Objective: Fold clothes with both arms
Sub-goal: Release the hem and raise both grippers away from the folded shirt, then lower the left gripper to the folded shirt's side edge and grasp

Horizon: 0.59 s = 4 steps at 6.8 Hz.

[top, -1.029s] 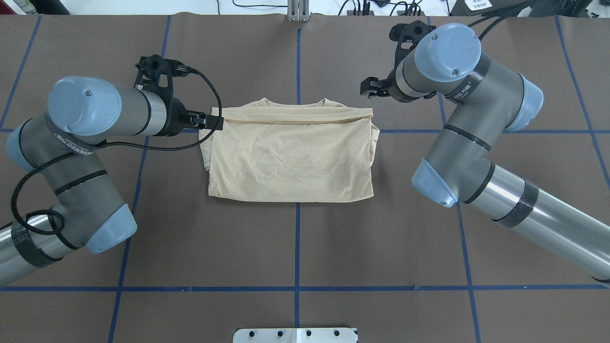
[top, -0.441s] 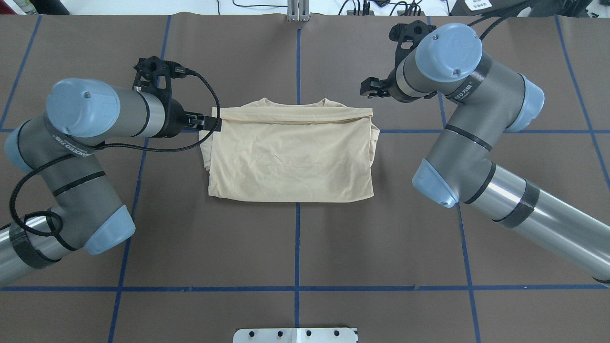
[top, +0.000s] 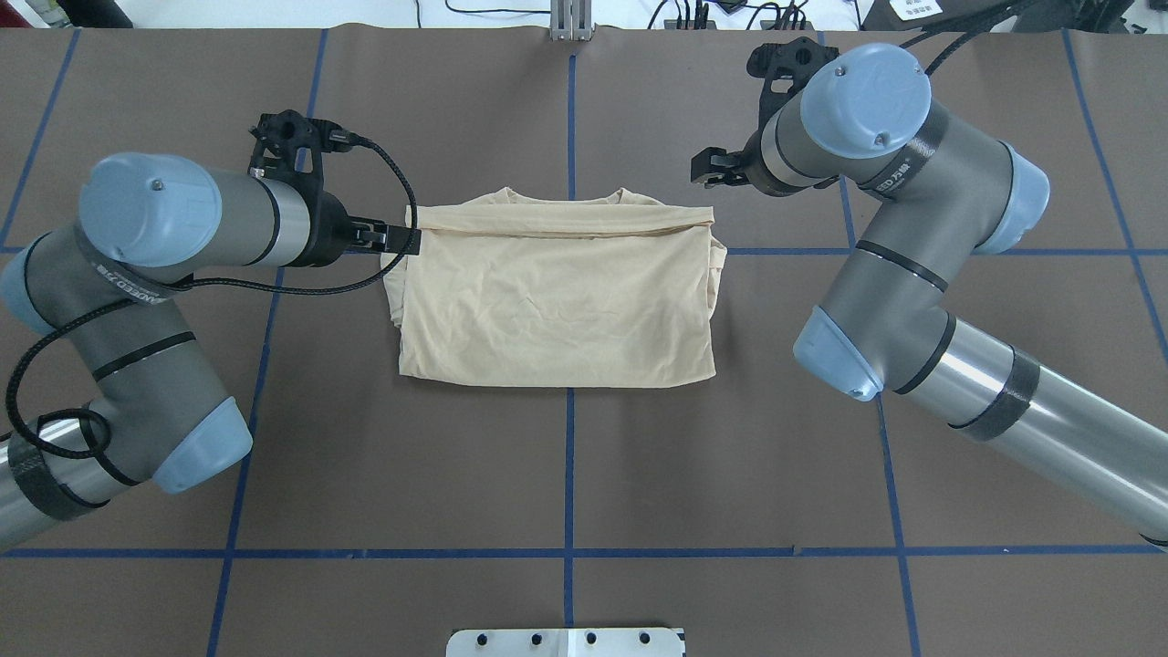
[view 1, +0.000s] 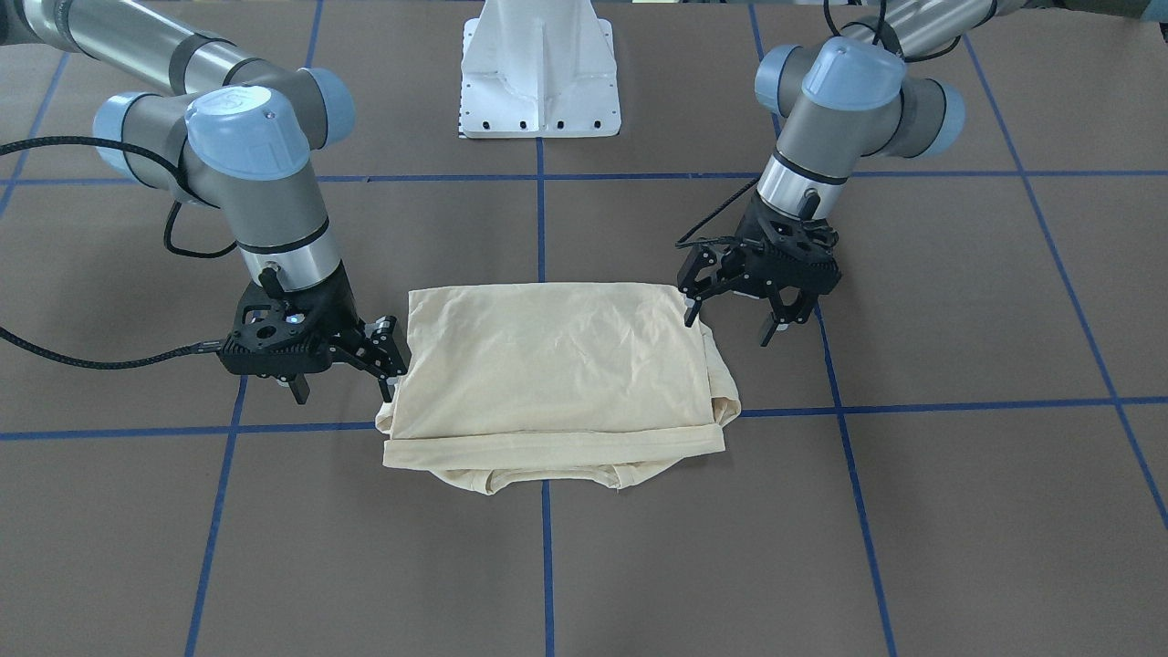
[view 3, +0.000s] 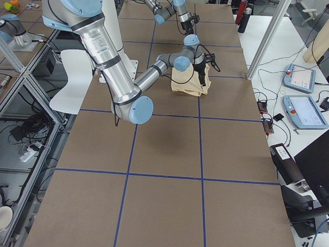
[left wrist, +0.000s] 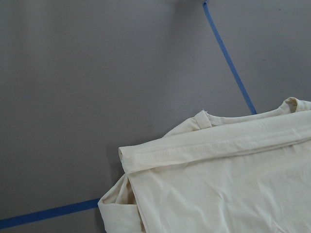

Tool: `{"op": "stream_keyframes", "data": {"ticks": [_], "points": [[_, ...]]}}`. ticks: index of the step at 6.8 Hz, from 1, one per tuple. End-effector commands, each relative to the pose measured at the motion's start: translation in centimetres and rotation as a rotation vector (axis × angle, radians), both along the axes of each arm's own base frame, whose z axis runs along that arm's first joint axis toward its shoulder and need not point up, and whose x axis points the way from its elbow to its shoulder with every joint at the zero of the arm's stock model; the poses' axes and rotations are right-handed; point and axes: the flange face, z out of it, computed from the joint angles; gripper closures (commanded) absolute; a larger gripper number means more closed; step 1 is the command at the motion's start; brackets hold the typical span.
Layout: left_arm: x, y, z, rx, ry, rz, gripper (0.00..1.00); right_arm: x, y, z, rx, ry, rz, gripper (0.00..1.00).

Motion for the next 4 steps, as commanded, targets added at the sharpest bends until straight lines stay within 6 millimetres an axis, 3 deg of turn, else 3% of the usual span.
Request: {"op": "stream_keyframes", "data": {"ticks": [1, 4], "points": [[1.3, 2.3, 1.7, -0.017, -0.019, 0.029, 0.00, 0.2, 0.2, 0.2, 0.000, 0.000, 0.000, 0.00], [7.4, 8.7, 4.1, -0.100, -0.029, 0.034, 0.00, 1.7, 1.5, 0.3, 0.012, -0.014, 0.001, 0.00]]}}
